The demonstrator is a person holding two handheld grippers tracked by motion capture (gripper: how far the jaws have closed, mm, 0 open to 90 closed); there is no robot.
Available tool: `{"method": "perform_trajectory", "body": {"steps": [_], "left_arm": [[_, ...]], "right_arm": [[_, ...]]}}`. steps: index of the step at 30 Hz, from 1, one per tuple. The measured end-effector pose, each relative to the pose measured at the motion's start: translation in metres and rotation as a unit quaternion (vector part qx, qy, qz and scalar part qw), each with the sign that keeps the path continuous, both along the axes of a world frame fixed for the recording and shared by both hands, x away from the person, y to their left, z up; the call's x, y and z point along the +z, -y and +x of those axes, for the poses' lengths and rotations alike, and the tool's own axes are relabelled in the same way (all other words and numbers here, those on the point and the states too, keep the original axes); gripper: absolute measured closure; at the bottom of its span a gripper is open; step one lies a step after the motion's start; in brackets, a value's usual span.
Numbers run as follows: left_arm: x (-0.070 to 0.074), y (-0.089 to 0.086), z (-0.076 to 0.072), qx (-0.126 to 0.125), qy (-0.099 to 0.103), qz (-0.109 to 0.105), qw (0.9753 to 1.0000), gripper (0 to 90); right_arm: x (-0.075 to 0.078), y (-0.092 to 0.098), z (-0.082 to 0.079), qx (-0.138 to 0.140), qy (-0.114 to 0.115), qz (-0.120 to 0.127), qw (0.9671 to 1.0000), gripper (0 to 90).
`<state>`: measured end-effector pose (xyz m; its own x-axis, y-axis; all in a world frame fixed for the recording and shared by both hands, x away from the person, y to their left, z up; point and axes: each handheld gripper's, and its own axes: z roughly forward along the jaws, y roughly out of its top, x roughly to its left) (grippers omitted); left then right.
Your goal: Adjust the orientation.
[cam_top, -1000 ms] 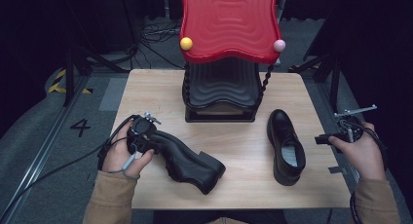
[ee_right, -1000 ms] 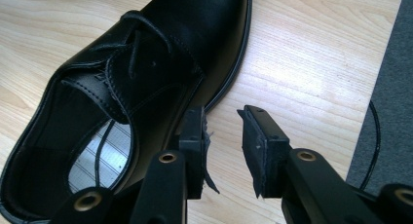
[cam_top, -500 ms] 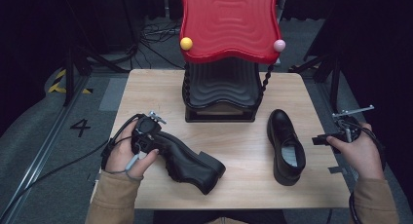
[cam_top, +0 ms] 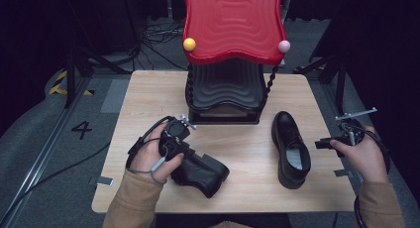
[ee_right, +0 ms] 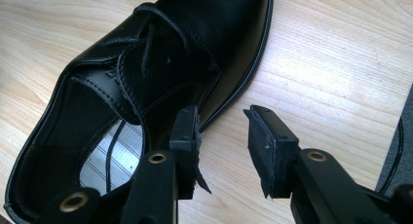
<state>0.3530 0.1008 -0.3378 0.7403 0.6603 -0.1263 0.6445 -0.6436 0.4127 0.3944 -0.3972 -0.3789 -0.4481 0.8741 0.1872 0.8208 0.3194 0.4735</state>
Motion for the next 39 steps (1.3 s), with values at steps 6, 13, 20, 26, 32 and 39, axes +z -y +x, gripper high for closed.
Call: {"method": "perform_trajectory", "body": {"steps": [6,13,20,26,32,39], "left_arm": [[-0.005,0.019,0.002,-0.023,0.006,-0.005,0.9997,77.7],[-0.012,0.033,0.004,-0.034,-0.002,-0.001,0.9994,80.3],[-0.02,0.049,0.006,-0.059,-0.02,-0.006,0.998,82.7],[-0.03,0.065,0.005,-0.08,-0.033,0.007,0.9962,83.5],[-0.038,0.072,0.007,-0.086,-0.047,0.026,0.9949,82.3],[-0.038,0.075,0.008,-0.075,-0.041,0.04,0.9956,86.9]], "right_arm": [[0.0,0.001,-0.002,-0.002,0.0,0.005,1.0,64.6],[-0.003,0.0,-0.002,0.001,-0.006,0.008,0.9999,63.3],[-0.006,-0.002,-0.004,0.001,-0.013,0.008,0.9999,62.6],[-0.008,-0.002,-0.005,0.003,-0.018,0.009,0.9998,62.3],[-0.009,-0.003,-0.005,0.007,-0.021,0.013,0.9997,61.8],[-0.01,-0.004,-0.004,0.008,-0.022,0.011,0.9997,61.8]]}}
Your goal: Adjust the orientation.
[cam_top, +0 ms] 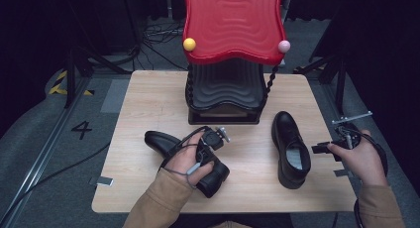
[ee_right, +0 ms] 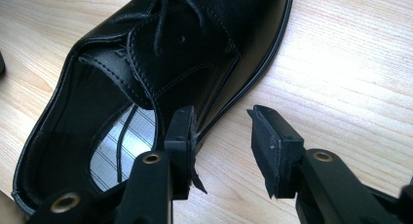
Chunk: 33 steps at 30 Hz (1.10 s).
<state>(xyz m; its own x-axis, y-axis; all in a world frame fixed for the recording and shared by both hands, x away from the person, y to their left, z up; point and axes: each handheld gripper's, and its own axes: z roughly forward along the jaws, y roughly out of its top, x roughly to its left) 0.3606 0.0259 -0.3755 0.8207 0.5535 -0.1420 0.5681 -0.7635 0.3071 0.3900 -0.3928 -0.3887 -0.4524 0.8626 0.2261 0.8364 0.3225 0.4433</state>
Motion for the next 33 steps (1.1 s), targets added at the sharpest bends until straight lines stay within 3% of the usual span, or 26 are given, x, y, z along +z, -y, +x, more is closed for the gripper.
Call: {"method": "perform_trajectory", "body": {"steps": [4,8,14,22,25,27,28,30,33], "left_arm": [[0.0,0.006,0.001,0.006,0.023,0.01,0.9997,89.3],[0.0,0.008,0.006,0.012,0.03,0.002,0.9995,89.8],[0.0,0.014,0.013,0.008,0.038,0.009,0.9992,89.6],[-0.004,0.028,0.032,0.02,0.044,0.023,0.9986,88.2],[-0.004,0.032,0.037,0.033,0.052,0.033,0.9976,81.7],[-0.001,0.032,0.038,0.041,0.059,0.013,0.9973,75.4],[0.003,0.032,0.038,0.048,0.068,0.002,0.9966,71.9],[0.012,0.031,0.036,0.06,0.107,-0.028,0.9921,61.9],[0.024,0.026,0.033,0.081,0.129,-0.034,0.9877,56.8]], "right_arm": [[0.001,-0.003,-0.001,0.007,0.001,-0.002,1.0,62.4],[0.001,-0.003,-0.003,0.009,0.0,-0.002,1.0,62.4],[0.0,0.004,-0.011,0.001,-0.002,-0.004,1.0,62.3],[0.002,0.034,-0.038,-0.04,0.005,-0.002,0.9992,61.9],[0.002,0.041,-0.046,-0.052,0.005,-0.003,0.9986,60.9],[0.002,0.044,-0.05,-0.057,0.004,-0.006,0.9984,60.5],[0.001,0.046,-0.051,-0.06,0.005,-0.006,0.9982,60.3],[0.002,0.048,-0.054,-0.065,0.008,-0.006,0.9978,59.3],[0.001,0.049,-0.055,-0.065,0.013,-0.008,0.9978,57.4]]}}
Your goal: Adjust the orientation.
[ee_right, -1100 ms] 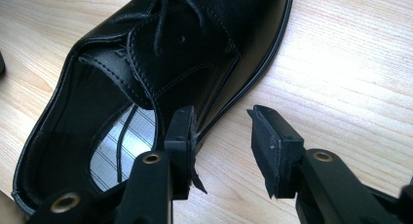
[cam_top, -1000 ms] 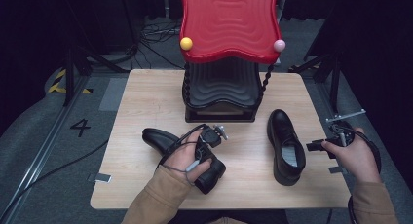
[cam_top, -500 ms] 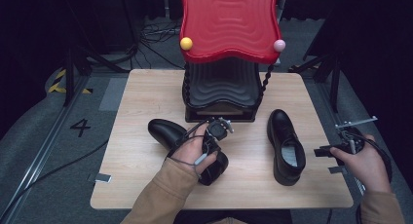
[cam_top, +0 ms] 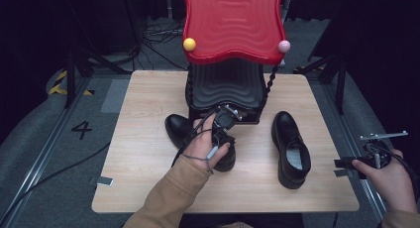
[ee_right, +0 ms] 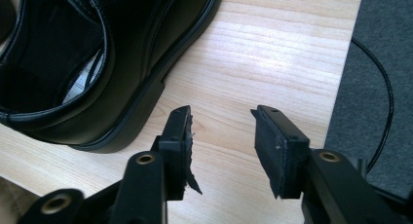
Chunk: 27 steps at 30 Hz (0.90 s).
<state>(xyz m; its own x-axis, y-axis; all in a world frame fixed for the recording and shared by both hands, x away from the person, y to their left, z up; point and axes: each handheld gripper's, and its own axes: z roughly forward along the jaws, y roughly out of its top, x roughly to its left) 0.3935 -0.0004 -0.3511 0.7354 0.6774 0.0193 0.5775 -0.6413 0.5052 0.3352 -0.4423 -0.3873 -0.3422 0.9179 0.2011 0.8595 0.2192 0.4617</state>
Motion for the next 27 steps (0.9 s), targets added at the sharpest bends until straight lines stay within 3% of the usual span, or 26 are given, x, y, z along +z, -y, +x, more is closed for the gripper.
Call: {"method": "perform_trajectory", "body": {"steps": [1,5,10,14,17,21,23,24,25,27], "left_arm": [[0.002,-0.002,-0.001,0.002,0.001,-0.009,1.0,56.1],[0.005,-0.005,-0.005,-0.003,-0.037,-0.014,0.9992,54.0],[-0.002,0.001,-0.009,-0.022,-0.102,0.015,0.9944,48.9],[-0.013,0.006,-0.005,-0.019,-0.114,0.036,0.9926,44.2],[-0.029,0.013,0.001,-0.029,-0.138,0.04,0.9892,44.9],[-0.045,0.023,0.005,-0.052,-0.155,0.047,0.9855,52.6],[-0.049,0.027,0.004,-0.063,-0.156,0.047,0.9846,64.7],[-0.05,0.029,0.003,-0.08,-0.158,0.05,0.9829,71.6],[-0.049,0.03,0.002,-0.078,-0.157,0.054,0.9831,76.4],[-0.049,0.03,0.001,-0.077,-0.158,0.056,0.9829,77.5]], "right_arm": [[-0.001,0.0,0.0,0.001,0.001,-0.001,1.0,57.4],[-0.004,-0.005,0.003,0.01,-0.005,-0.003,0.9999,56.9],[-0.005,-0.007,0.004,0.016,-0.005,-0.002,0.9999,55.7],[-0.007,-0.009,0.006,0.018,-0.008,-0.004,0.9998,55.5],[-0.009,-0.011,0.007,0.023,-0.009,-0.004,0.9997,55.4],[-0.009,-0.013,0.007,0.027,-0.009,-0.005,0.9996,55.3],[-0.01,-0.012,0.007,0.026,-0.01,-0.004,0.9996,55.3],[-0.01,-0.012,0.007,0.026,-0.01,-0.004,0.9996,55.3],[-0.01,-0.012,0.008,0.026,-0.01,-0.004,0.9996,55.3],[-0.01,-0.013,0.008,0.027,-0.01,-0.004,0.9996,55.3]]}}
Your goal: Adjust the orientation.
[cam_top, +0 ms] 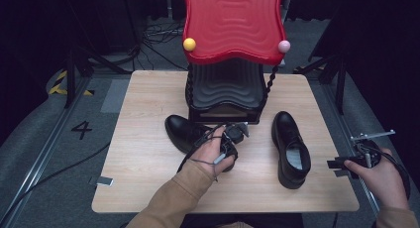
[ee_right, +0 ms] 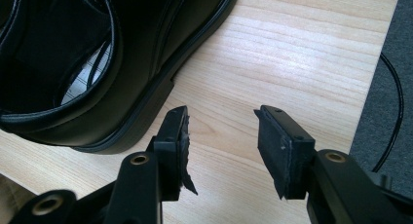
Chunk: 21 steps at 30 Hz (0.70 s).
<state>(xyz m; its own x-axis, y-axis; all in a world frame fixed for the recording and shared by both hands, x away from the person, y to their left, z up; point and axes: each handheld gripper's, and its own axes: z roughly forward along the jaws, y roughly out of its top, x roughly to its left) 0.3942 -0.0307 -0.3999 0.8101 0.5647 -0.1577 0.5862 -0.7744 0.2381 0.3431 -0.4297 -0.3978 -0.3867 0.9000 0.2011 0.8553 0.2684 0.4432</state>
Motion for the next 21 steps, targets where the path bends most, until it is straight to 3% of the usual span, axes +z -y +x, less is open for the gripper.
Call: {"method": "perform_trajectory", "body": {"steps": [5,10,13,18,21], "left_arm": [[0.008,-0.002,-0.01,-0.01,0.015,0.017,0.9997,77.5],[0.021,0.0,-0.025,-0.029,0.019,0.001,0.9994,76.0],[0.029,0.008,-0.04,-0.056,0.016,-0.006,0.9983,75.6],[0.036,0.028,-0.065,-0.113,0.014,-0.004,0.9935,74.9],[0.035,0.038,-0.073,-0.152,0.02,-0.009,0.9882,74.2]], "right_arm": [[0.0,-0.003,0.003,0.005,0.001,0.0,1.0,55.3],[0.001,-0.006,0.006,0.01,0.001,0.0,1.0,55.3],[0.001,-0.007,0.008,0.012,0.0,0.001,0.9999,55.3],[0.002,-0.009,0.009,0.015,0.001,0.002,0.9999,55.5],[0.002,-0.009,0.008,0.014,0.001,0.002,0.9999,55.6]]}}
